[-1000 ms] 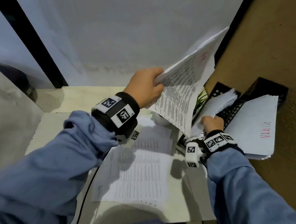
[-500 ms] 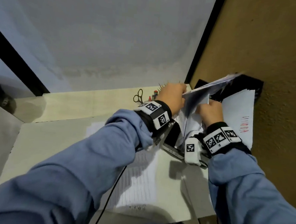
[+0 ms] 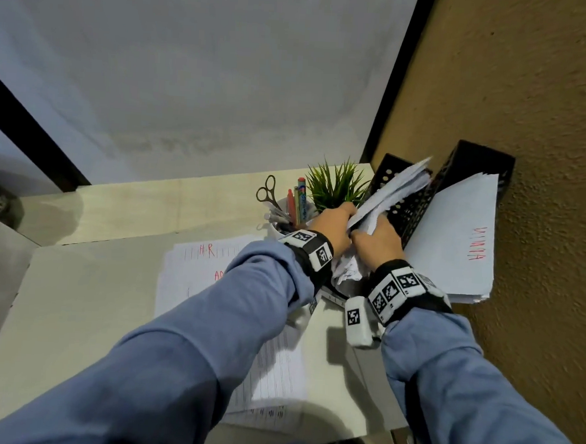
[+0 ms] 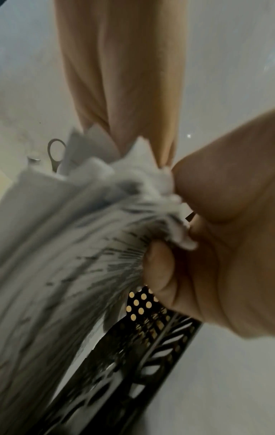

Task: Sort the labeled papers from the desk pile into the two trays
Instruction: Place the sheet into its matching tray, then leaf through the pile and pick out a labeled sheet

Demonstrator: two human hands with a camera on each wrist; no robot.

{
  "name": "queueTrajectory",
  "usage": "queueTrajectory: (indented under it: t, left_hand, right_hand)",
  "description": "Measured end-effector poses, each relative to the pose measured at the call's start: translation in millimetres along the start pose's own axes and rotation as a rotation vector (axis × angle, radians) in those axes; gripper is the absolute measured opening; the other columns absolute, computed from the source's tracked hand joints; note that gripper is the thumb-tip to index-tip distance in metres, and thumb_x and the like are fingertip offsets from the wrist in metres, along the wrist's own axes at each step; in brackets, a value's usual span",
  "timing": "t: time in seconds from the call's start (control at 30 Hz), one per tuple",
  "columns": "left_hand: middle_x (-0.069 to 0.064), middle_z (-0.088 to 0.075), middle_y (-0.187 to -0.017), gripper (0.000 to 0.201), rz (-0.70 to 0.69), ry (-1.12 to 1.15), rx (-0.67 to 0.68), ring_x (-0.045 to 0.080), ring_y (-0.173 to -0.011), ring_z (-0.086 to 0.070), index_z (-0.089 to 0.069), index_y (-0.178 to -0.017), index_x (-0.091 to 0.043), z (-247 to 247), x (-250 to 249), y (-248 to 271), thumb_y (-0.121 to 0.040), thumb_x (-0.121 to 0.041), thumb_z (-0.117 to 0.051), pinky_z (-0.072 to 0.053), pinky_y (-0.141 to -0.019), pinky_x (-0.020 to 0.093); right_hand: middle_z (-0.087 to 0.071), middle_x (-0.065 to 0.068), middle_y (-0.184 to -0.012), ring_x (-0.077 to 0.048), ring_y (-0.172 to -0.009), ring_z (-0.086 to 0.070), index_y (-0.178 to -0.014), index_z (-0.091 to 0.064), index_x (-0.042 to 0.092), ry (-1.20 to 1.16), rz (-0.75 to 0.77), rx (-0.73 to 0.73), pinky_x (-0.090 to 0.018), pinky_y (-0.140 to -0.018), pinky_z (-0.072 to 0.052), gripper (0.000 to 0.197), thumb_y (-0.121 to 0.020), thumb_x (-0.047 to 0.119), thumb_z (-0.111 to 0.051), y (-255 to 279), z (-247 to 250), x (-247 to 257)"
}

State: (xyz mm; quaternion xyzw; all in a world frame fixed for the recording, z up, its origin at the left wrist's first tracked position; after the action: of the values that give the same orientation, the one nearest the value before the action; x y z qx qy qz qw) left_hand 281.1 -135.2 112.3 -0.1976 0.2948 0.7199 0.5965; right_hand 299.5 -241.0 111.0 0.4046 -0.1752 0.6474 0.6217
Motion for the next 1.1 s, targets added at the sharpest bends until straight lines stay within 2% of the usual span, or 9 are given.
queueTrajectory:
  t: [0.2, 0.27, 0.33, 0.47, 0.57, 0.7, 0.77, 0.93, 1.1]
  left_hand:
    - [0.005, -0.059, -0.129, 0.048, -0.065, 0.210, -0.024, 0.020, -0.115, -0.056, -0.045, -0.137, -0.024, 17, 8, 22, -0.091, -0.030, -0.055, -0.045, -0.100, 0.035]
    - [0.002, -0.060, -0.127, 0.046, -0.036, 0.345, -0.081, 0.016, -0.111, -0.058, -0.050, -0.132, -0.023, 23, 20, 40, -0.090, -0.039, -0.057, -0.047, -0.097, 0.035]
    - [0.001, -0.065, -0.112, 0.030, 0.024, 0.481, -0.183, 0.018, -0.100, -0.063, -0.060, -0.116, -0.018, 24, 44, 62, -0.090, -0.034, -0.058, -0.052, -0.092, 0.038]
    - [0.005, -0.068, -0.096, 0.009, 0.345, 0.432, -0.358, 0.024, -0.089, -0.066, -0.064, -0.091, -0.019, 10, 132, 107, -0.088, -0.014, -0.058, -0.054, -0.085, 0.036]
    - [0.011, -0.062, -0.114, 0.021, 0.682, 0.276, -0.359, 0.029, -0.104, -0.059, -0.060, -0.107, -0.009, -6, 196, 147, -0.087, -0.009, -0.055, -0.044, -0.087, 0.027]
    - [0.019, -0.047, -0.127, 0.040, 0.903, 0.144, -0.300, 0.036, -0.114, -0.050, -0.048, -0.124, -0.001, -24, 231, 189, -0.087, -0.014, -0.055, -0.044, -0.093, 0.039]
    - [0.019, -0.045, -0.129, 0.045, 0.928, 0.145, -0.340, 0.036, -0.116, -0.048, -0.046, -0.128, -0.001, -31, 233, 199, -0.086, -0.015, -0.055, -0.045, -0.094, 0.042]
    - [0.015, -0.046, -0.134, 0.054, 0.940, 0.343, -0.355, 0.032, -0.114, -0.053, -0.035, -0.138, -0.006, -43, 228, 205, -0.089, -0.021, -0.054, -0.045, -0.091, 0.036]
    - [0.008, -0.060, -0.108, 0.031, 0.829, 0.455, -0.345, 0.030, -0.097, -0.059, -0.053, -0.118, -0.009, -52, 223, 209, -0.088, -0.017, -0.058, -0.040, -0.074, 0.023]
  right_hand:
    - [-0.055, 0.000, -0.123, -0.019, -0.116, -0.051, -0.139, -0.043, 0.022, -0.240, 0.148, -0.111, -0.024, -0.096, -0.033, 0.051, -0.092, 0.042, -0.051, 9, 7, 4]
    - [-0.062, 0.007, -0.100, -0.017, -0.097, -0.056, -0.109, -0.064, 0.025, -0.378, 0.140, -0.194, -0.030, -0.091, -0.043, 0.036, -0.093, 0.051, -0.044, 14, -1, -14]
    - [-0.057, 0.003, -0.076, -0.020, -0.078, -0.053, -0.076, -0.059, 0.023, -0.472, 0.073, -0.289, -0.031, -0.072, -0.043, 0.039, -0.093, 0.051, -0.039, 26, -16, -35]
    - [-0.045, -0.002, -0.057, -0.019, -0.059, -0.042, -0.061, -0.048, 0.021, -0.552, -0.127, -0.280, -0.034, -0.060, -0.034, 0.039, -0.094, 0.039, -0.038, 59, -54, -73]
    - [-0.054, -0.007, -0.068, -0.024, -0.072, -0.051, -0.068, -0.052, 0.014, -0.385, -0.188, -0.169, -0.030, -0.065, -0.036, 0.030, -0.095, 0.023, -0.046, 76, -80, -93]
    - [-0.061, -0.010, -0.098, -0.028, -0.099, -0.058, -0.100, -0.063, 0.004, -0.180, -0.232, 0.078, -0.023, -0.081, -0.038, 0.017, -0.092, 0.017, -0.054, 90, -111, -100]
    - [-0.062, -0.009, -0.101, -0.027, -0.104, -0.056, -0.109, -0.059, 0.003, -0.133, -0.223, 0.154, -0.021, -0.083, -0.037, 0.022, -0.091, 0.015, -0.056, 97, -123, -94]
    - [-0.041, 0.004, -0.076, -0.015, -0.077, -0.041, -0.075, -0.045, 0.020, -0.020, -0.175, 0.216, -0.016, -0.070, -0.033, 0.020, -0.089, 0.010, -0.055, 106, -142, -85]
    - [-0.067, -0.008, -0.104, -0.024, -0.091, -0.063, -0.110, -0.061, 0.005, 0.042, -0.176, 0.161, -0.027, -0.080, -0.049, 0.028, -0.082, 0.007, -0.058, 105, -148, -86]
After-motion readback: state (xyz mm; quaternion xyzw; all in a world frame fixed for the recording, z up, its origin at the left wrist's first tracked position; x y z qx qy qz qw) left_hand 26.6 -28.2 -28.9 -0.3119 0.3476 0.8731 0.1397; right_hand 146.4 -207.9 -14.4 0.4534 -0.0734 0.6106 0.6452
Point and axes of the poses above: each hand's wrist, its own y-axis away from the middle knuckle, its own z-axis out of the back of the hand, x = y × z, the point moved 1 cm from there along -y, towards the middle knuckle
